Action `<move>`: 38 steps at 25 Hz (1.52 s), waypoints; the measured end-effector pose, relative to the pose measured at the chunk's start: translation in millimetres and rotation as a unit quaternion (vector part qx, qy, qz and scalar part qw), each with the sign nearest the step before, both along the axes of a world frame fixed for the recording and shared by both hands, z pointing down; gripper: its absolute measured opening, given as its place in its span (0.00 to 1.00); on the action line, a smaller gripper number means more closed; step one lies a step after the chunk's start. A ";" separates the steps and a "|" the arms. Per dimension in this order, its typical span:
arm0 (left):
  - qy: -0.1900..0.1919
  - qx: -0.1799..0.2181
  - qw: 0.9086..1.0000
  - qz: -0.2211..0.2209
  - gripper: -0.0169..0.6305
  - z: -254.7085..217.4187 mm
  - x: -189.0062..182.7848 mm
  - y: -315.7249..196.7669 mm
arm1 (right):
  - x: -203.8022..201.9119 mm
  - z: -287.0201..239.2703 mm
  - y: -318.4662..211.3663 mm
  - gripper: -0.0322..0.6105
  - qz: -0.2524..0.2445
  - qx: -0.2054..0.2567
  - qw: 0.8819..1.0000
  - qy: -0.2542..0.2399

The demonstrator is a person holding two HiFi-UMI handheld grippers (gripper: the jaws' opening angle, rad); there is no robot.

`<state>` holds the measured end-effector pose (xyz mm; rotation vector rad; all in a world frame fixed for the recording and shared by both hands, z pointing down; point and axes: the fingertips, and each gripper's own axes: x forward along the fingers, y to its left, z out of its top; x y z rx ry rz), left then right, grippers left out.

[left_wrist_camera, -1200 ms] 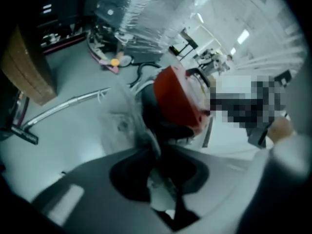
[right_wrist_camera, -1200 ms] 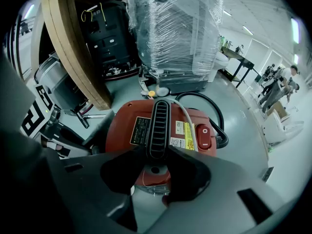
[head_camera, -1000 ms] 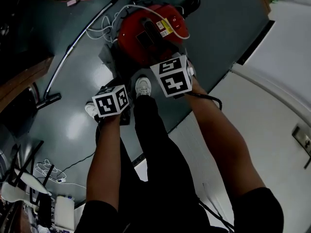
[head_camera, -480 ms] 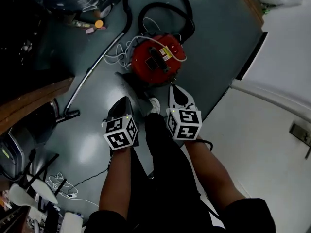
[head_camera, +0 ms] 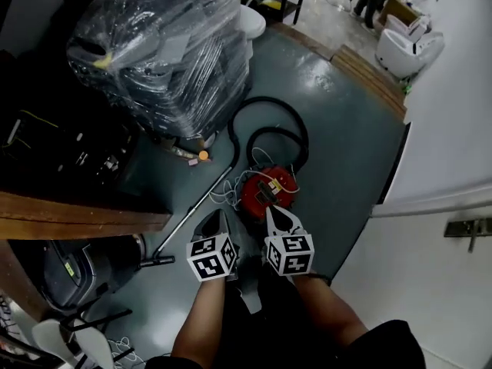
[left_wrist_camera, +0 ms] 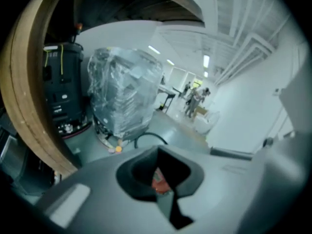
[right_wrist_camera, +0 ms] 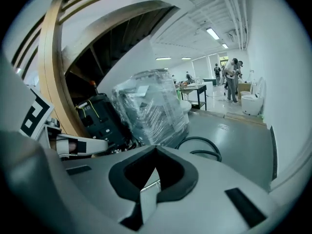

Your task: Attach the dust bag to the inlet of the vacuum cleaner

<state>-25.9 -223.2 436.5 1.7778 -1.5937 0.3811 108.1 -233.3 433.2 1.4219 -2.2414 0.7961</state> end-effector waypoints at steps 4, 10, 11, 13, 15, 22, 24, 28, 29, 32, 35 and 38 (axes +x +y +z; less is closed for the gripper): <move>-0.012 0.053 0.999 0.003 0.02 -83.4 -6.8 -6.2 | -15.4 -73.2 0.9 0.05 -0.006 0.035 0.999 -0.033; -0.040 0.132 0.990 0.014 0.02 -177.3 -12.0 -12.4 | -28.8 -162.8 -14.6 0.05 -0.012 0.136 0.991 -0.012; -0.047 0.144 0.988 0.013 0.02 -189.2 -15.4 -15.1 | -33.8 -177.7 -20.2 0.05 -0.013 0.153 0.988 -0.013; -0.061 0.164 0.984 0.012 0.02 -211.1 -24.0 -18.9 | -45.3 -208.1 -27.9 0.05 -0.015 0.184 0.983 -0.020; -0.072 0.181 0.981 0.010 0.02 -232.8 -33.4 -19.7 | -54.8 -236.7 -30.5 0.05 -0.018 0.211 0.977 -0.025; -0.068 0.234 0.970 0.001 0.02 -298.8 -55.9 -10.2 | -81.8 -290.9 -23.4 0.05 -0.043 0.269 0.962 -0.020; -0.065 0.243 0.968 0.005 0.02 -309.1 -55.0 -4.9 | -86.0 -293.6 -19.1 0.05 -0.046 0.272 0.961 -0.017; -0.078 0.246 0.966 0.007 0.02 -313.8 -57.1 2.1 | -90.4 -292.8 -12.7 0.05 -0.050 0.265 0.963 -0.021; -0.080 0.244 0.966 0.006 0.02 -312.3 -59.0 3.2 | -91.8 -293.1 -11.4 0.05 -0.051 0.265 0.963 -0.021; -0.079 0.236 0.968 0.006 0.02 -307.1 -62.3 5.5 | -94.1 -294.3 -8.4 0.05 -0.051 0.268 0.962 -0.019; -0.072 0.231 0.970 0.007 0.02 -303.5 -60.9 5.0 | -93.2 -291.8 -7.3 0.05 -0.051 0.266 0.962 -0.017; -0.073 0.233 0.970 0.012 0.02 -302.9 -56.7 6.1 | -90.7 -287.4 -4.7 0.05 -0.052 0.261 0.964 -0.017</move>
